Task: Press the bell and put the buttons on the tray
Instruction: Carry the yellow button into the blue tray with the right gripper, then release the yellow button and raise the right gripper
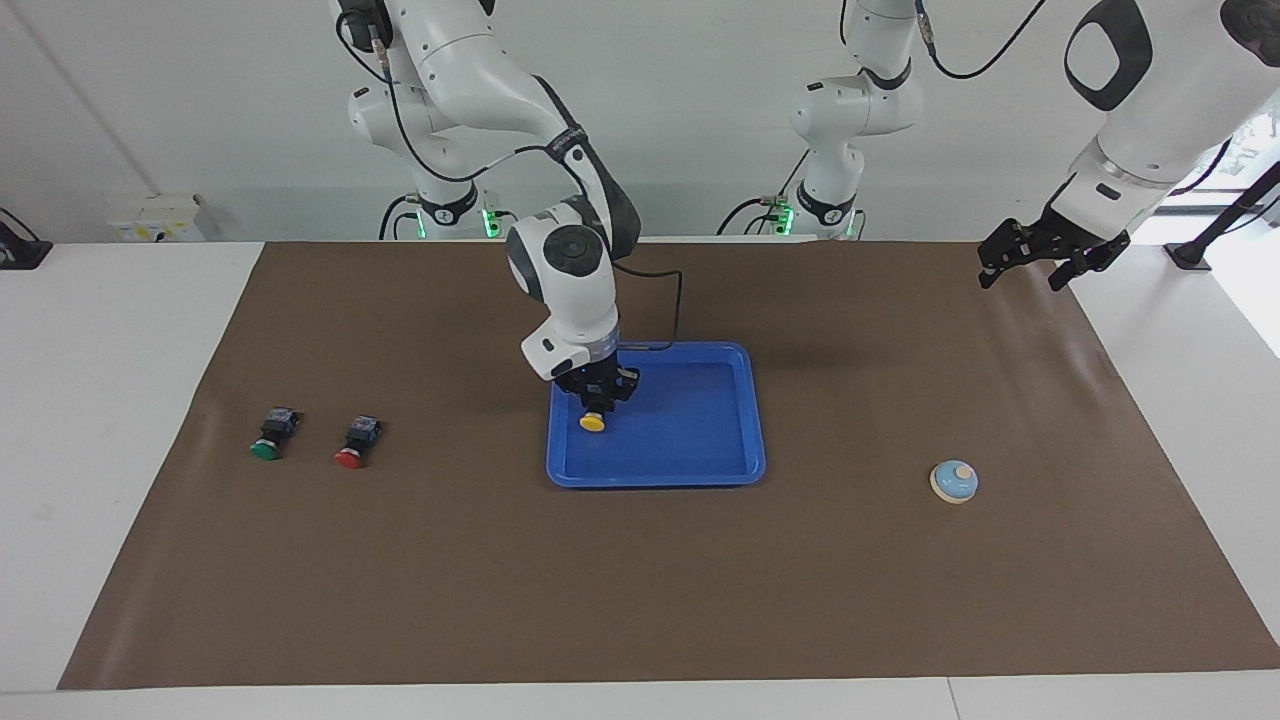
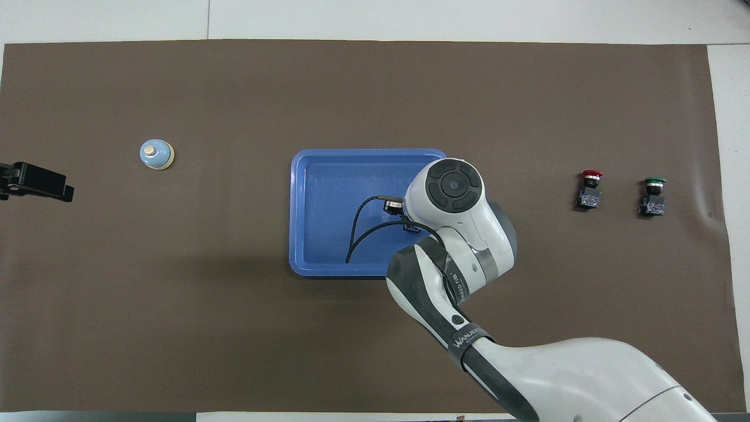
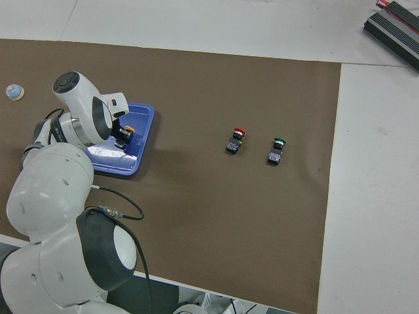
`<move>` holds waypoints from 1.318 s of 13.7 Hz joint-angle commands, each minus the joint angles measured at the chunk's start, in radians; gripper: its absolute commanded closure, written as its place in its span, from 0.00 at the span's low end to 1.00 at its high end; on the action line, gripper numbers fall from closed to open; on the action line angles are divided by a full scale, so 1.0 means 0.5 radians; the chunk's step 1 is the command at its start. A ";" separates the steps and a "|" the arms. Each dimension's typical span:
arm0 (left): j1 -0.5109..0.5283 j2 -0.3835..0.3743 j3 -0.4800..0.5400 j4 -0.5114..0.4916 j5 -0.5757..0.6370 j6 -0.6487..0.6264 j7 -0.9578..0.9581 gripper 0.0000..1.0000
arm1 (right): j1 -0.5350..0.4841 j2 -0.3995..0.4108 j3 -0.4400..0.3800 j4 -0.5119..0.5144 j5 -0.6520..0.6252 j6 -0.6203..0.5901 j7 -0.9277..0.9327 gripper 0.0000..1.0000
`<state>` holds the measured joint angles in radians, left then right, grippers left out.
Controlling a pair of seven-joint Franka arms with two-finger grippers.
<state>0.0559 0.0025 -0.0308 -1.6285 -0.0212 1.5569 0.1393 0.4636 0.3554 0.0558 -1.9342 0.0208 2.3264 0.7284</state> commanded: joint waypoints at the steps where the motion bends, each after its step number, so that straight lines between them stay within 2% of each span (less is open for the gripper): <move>1: 0.002 -0.005 0.006 0.023 0.003 -0.030 0.019 0.00 | -0.013 -0.054 0.014 -0.086 0.029 0.063 0.019 1.00; 2: 0.002 -0.005 0.006 0.023 0.003 -0.030 0.019 0.00 | -0.016 -0.054 0.014 -0.089 0.029 0.063 0.031 0.98; 4: 0.002 -0.005 0.006 0.023 0.003 -0.030 0.019 0.00 | -0.013 -0.054 0.014 -0.080 0.029 0.066 0.050 0.01; 7: 0.002 -0.005 0.006 0.023 0.003 -0.030 0.019 0.00 | -0.031 -0.106 0.008 -0.053 0.029 -0.004 0.059 0.00; 11: 0.002 -0.005 0.006 0.023 0.003 -0.030 0.016 0.00 | -0.193 -0.238 -0.001 0.134 0.026 -0.351 0.025 0.00; 15: 0.002 -0.005 0.006 0.023 0.003 -0.030 0.019 0.00 | -0.533 -0.284 -0.010 0.282 -0.005 -0.597 -0.452 0.00; 18: 0.002 -0.005 0.006 0.023 0.003 -0.030 0.019 0.00 | -0.846 -0.275 -0.010 0.288 -0.035 -0.625 -0.887 0.00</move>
<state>0.0559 0.0025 -0.0308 -1.6285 -0.0212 1.5569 0.1393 0.1266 0.2044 0.0399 -1.8003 0.0137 2.0260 0.4127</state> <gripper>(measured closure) 0.000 0.000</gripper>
